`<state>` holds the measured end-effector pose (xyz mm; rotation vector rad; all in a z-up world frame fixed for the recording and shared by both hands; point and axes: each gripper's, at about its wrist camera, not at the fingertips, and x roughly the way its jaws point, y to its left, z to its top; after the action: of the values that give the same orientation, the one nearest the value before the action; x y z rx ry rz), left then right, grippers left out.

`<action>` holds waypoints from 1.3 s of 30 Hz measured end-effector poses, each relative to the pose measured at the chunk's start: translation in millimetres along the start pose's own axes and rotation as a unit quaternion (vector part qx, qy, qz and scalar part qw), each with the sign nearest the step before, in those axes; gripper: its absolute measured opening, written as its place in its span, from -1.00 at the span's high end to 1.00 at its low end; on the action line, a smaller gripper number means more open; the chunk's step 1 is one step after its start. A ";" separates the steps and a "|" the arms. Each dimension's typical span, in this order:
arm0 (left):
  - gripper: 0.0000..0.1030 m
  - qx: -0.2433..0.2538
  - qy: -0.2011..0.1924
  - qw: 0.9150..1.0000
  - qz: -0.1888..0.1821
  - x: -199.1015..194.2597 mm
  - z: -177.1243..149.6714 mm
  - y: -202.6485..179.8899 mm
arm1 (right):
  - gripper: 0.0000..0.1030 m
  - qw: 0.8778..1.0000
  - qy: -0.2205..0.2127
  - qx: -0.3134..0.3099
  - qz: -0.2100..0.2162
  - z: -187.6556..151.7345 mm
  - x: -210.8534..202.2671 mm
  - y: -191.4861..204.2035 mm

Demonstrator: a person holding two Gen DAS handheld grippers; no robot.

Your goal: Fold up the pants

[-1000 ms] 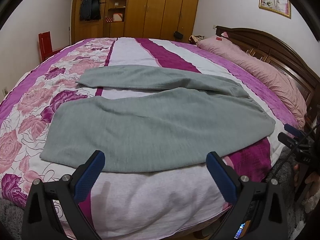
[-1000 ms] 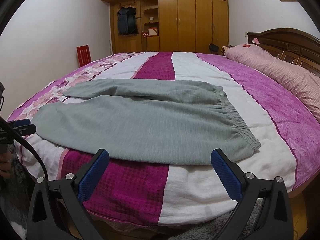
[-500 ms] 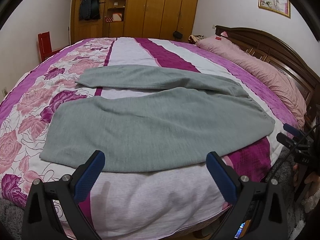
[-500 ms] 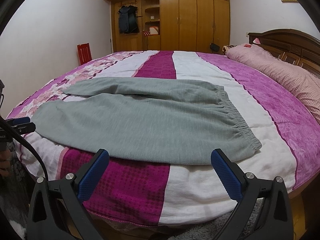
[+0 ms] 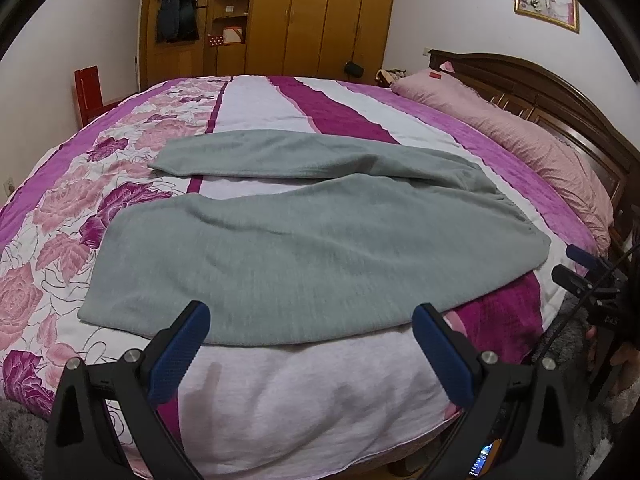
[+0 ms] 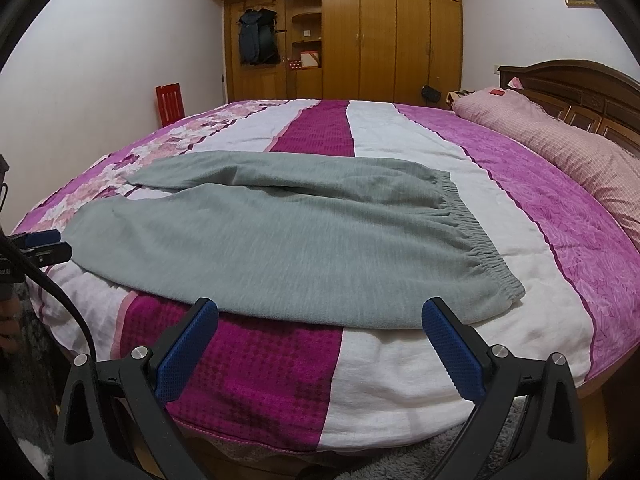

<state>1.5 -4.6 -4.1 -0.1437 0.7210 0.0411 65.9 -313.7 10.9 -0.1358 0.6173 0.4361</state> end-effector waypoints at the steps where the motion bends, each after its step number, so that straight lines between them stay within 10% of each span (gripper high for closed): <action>1: -1.00 -0.001 0.000 1.000 -0.001 -0.2 0.3 -0.3 | -0.97 1.000 0.001 -0.001 0.000 -0.2 0.1 0.3; 26: -1.00 -0.001 0.001 1.000 -0.006 -0.7 0.4 -1.6 | -0.97 1.000 0.011 0.000 -0.005 -0.9 4.6 0.7; 39: -1.00 0.019 0.021 0.999 -0.037 4.6 9.8 -2.3 | -0.97 0.995 -0.034 0.062 0.069 44.7 -22.4 -18.8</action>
<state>11.5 -5.5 0.5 -0.1348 0.7579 -0.0461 81.4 -327.3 60.1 0.0411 0.5870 0.5328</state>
